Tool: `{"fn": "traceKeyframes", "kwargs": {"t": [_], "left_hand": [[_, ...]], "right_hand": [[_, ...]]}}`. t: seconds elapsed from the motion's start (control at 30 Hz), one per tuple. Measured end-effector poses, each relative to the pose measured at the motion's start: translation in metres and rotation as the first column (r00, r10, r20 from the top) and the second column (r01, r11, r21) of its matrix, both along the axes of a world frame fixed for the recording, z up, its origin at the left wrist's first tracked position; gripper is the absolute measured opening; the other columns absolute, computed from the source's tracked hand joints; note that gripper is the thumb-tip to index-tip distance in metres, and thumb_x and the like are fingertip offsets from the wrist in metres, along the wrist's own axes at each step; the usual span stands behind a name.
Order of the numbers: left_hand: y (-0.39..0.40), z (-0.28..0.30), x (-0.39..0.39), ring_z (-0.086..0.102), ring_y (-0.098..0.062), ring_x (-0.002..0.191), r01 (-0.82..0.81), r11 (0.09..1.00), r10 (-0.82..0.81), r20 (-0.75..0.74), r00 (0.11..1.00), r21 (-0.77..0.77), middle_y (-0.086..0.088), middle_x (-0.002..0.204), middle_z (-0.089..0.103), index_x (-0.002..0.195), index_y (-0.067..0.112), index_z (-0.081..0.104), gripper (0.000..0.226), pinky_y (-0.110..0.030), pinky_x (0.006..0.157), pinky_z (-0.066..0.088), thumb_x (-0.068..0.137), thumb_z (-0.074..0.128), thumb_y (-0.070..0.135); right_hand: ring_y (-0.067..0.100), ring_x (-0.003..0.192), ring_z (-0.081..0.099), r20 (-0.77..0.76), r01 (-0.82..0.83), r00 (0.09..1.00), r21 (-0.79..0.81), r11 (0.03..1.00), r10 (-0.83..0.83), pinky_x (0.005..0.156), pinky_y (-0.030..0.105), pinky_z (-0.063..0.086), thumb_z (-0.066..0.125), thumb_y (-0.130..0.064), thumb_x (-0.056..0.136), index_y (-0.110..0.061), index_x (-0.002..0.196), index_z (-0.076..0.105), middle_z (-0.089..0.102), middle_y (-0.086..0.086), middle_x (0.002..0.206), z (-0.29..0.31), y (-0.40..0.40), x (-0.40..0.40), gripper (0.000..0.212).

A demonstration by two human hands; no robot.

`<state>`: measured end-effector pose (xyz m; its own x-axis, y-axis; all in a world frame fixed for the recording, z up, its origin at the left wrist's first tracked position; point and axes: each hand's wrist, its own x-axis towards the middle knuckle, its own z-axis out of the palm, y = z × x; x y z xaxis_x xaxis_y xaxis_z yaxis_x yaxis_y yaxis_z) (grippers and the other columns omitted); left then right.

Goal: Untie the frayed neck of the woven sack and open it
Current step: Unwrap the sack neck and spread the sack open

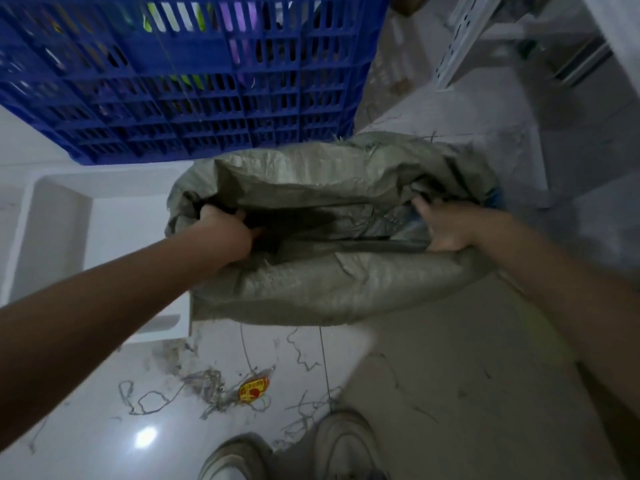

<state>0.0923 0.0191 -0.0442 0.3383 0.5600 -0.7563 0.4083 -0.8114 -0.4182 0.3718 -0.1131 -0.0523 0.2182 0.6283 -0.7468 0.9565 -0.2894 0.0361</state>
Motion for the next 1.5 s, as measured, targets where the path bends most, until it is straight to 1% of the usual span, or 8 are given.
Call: {"fn": "traceKeyframes", "kwargs": {"t": [0.3, 0.43, 0.6, 0.87, 1.03, 1.23, 1.33, 1.5], "left_hand": [[-0.042, -0.005, 0.023, 0.05, -0.033, 0.123, -0.029, 0.903, 0.11, 0.165, 0.98, -0.429, -0.014, 0.143, 0.043, 0.144, 0.019, 0.031, 0.063, -0.041, 0.103, 0.043, 0.09, 0.046, 0.048], [-0.055, -0.019, 0.059, 0.047, -0.031, 0.124, 0.299, 0.953, -0.225, 0.557, 0.8, -0.044, -0.013, 0.134, 0.051, 0.131, 0.01, 0.045, 0.04, -0.039, 0.102, 0.037, 0.095, 0.04, 0.025], [-0.039, -0.043, 0.081, -0.007, -0.032, 0.148, 0.581, 0.789, -0.615, 0.267, 0.742, 0.201, -0.012, 0.161, -0.006, 0.152, 0.025, -0.004, 0.068, -0.045, 0.12, -0.006, 0.097, 0.033, 0.042], [0.033, -0.043, 0.05, -0.011, -0.039, 0.146, 0.43, 0.804, -0.473, 0.006, 0.881, 0.411, -0.011, 0.16, -0.013, 0.149, 0.035, -0.007, 0.095, -0.065, 0.113, -0.007, 0.084, 0.061, 0.042], [0.049, -0.04, 0.027, -0.01, -0.039, 0.147, 0.32, 0.841, -0.373, 0.038, 0.927, 0.437, -0.011, 0.16, -0.013, 0.149, 0.034, -0.008, 0.098, -0.063, 0.116, -0.004, 0.082, 0.063, 0.041], [0.017, -0.023, 0.044, 0.001, -0.035, 0.148, 0.247, 0.913, -0.355, 0.336, 0.872, 0.324, -0.012, 0.161, 0.007, 0.151, 0.017, 0.012, 0.085, -0.056, 0.119, -0.001, 0.086, 0.039, 0.064], [-0.022, -0.025, 0.056, -0.004, -0.032, 0.149, 0.312, 0.934, -0.357, 0.409, 0.84, 0.173, -0.014, 0.161, 0.003, 0.151, 0.012, 0.008, 0.088, -0.052, 0.12, -0.002, 0.086, 0.026, 0.069], [-0.029, -0.059, 0.039, -0.011, -0.037, 0.147, 0.2, 0.98, -0.195, 0.216, 0.957, -0.002, -0.018, 0.16, -0.011, 0.151, 0.011, -0.01, 0.119, -0.053, 0.119, -0.005, 0.07, 0.04, 0.082]], "right_hand": [[0.027, 0.112, 0.057, 0.065, -0.145, 0.988, 0.118, 0.982, 0.138, 0.092, 0.037, 0.049, 0.045, -0.038, 0.091, -0.023, 0.124, 0.054, 0.06, 0.006, 0.127, -0.003, 0.008, -0.04, 0.037], [0.026, 0.124, 0.045, -0.007, -0.18, 0.981, 0.346, 0.921, 0.194, 0.098, 0.038, 0.038, 0.039, -0.04, 0.094, -0.015, 0.124, 0.058, 0.056, 0.009, 0.129, -0.027, 0.002, -0.105, 0.043], [0.024, 0.137, 0.028, -0.128, -0.149, 0.975, 0.241, 0.959, 0.184, 0.112, 0.047, 0.019, 0.033, -0.048, 0.094, -0.024, 0.142, 0.039, 0.041, 0.004, 0.147, -0.058, -0.017, -0.127, 0.054], [0.026, 0.129, 0.043, -0.193, -0.19, 0.954, 0.205, 0.96, 0.23, 0.112, 0.046, 0.022, -0.01, -0.066, 0.083, -0.034, 0.135, 0.047, 0.058, 0.002, 0.133, -0.084, -0.08, -0.123, 0.084], [0.027, 0.111, 0.058, -0.307, -0.076, 0.944, 0.152, 0.986, 0.12, 0.098, 0.036, 0.045, 0.02, -0.051, 0.094, -0.031, 0.133, 0.048, 0.062, 0.002, 0.127, -0.09, -0.093, -0.119, 0.052], [0.029, 0.095, 0.067, -0.072, -0.107, 0.974, 0.683, 0.722, 0.213, 0.085, 0.038, 0.054, 0.029, -0.041, 0.086, -0.015, 0.103, 0.069, 0.072, 0.009, 0.101, -0.061, -0.056, -0.124, 0.051], [0.028, 0.145, 0.026, 0.133, -0.233, 0.972, 0.614, 0.754, 0.192, 0.115, 0.055, 0.016, 0.044, -0.046, 0.087, -0.019, 0.142, 0.042, 0.035, 0.014, 0.153, -0.044, -0.022, -0.118, 0.061], [0.03, 0.146, -0.019, 0.312, -0.319, 0.913, 0.141, 0.937, 0.264, 0.114, 0.06, -0.008, 0.037, -0.075, 0.079, -0.026, 0.152, -0.004, -0.014, 0.01, 0.16, -0.056, 0.012, -0.086, 0.097]]}}
